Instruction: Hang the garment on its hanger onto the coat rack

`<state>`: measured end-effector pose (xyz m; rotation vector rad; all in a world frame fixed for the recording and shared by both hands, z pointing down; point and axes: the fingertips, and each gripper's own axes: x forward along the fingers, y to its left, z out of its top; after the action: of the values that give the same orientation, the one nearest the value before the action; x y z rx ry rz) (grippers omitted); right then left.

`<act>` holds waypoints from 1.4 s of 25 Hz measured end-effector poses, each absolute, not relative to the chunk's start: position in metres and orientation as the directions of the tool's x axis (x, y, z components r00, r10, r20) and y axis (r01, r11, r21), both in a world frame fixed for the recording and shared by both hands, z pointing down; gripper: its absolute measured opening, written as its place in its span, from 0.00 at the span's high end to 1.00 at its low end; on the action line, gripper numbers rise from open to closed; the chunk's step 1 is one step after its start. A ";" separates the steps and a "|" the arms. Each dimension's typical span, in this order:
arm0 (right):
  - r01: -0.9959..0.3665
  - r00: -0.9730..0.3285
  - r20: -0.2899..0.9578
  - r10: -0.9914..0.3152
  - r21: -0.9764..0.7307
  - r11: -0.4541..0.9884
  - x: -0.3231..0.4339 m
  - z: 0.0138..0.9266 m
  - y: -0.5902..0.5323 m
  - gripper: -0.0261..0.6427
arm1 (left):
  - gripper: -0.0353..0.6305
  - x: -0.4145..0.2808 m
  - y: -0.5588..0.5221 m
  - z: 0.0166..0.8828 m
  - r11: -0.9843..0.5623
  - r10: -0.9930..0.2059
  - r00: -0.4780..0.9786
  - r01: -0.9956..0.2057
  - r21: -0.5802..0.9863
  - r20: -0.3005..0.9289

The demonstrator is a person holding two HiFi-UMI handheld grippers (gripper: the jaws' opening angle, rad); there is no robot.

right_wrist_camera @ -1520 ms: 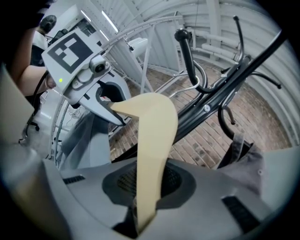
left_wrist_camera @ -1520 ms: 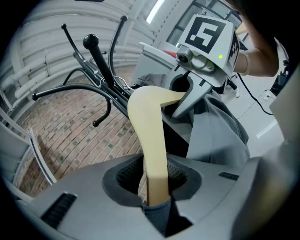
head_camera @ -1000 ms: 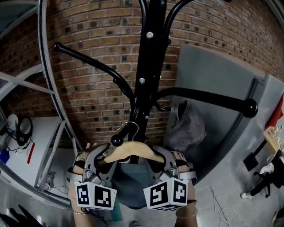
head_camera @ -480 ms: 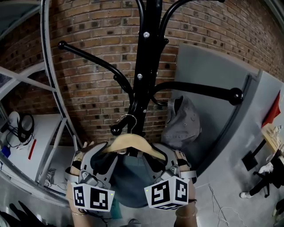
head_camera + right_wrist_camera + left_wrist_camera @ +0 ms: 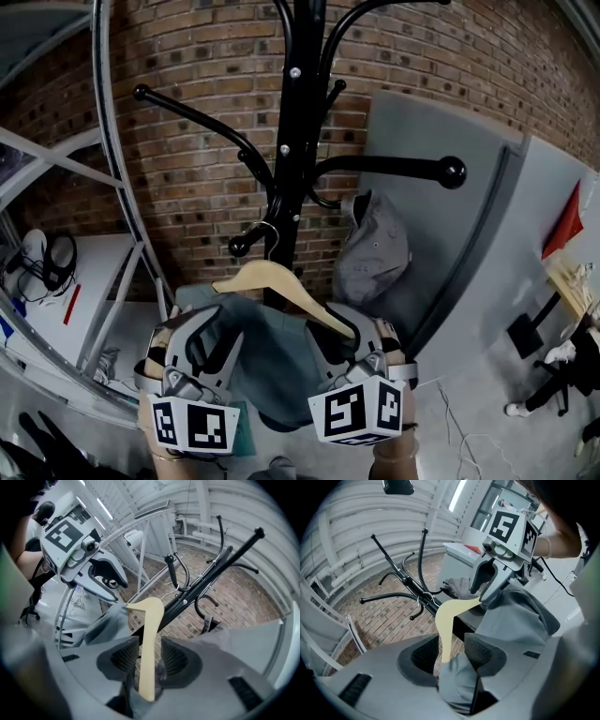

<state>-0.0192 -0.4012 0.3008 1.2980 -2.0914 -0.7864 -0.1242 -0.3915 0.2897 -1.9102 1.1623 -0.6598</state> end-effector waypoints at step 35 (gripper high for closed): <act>-0.638 -0.547 0.216 -0.809 0.518 0.570 -0.002 0.320 -0.278 0.89 | 0.94 -0.098 -0.268 0.306 -0.318 -0.915 0.399 -0.613 -0.723 0.064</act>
<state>-0.0020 -0.2782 0.3198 1.1656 -2.3722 -0.5342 -0.0980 -0.2679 0.3055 -2.0442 1.2982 -0.6339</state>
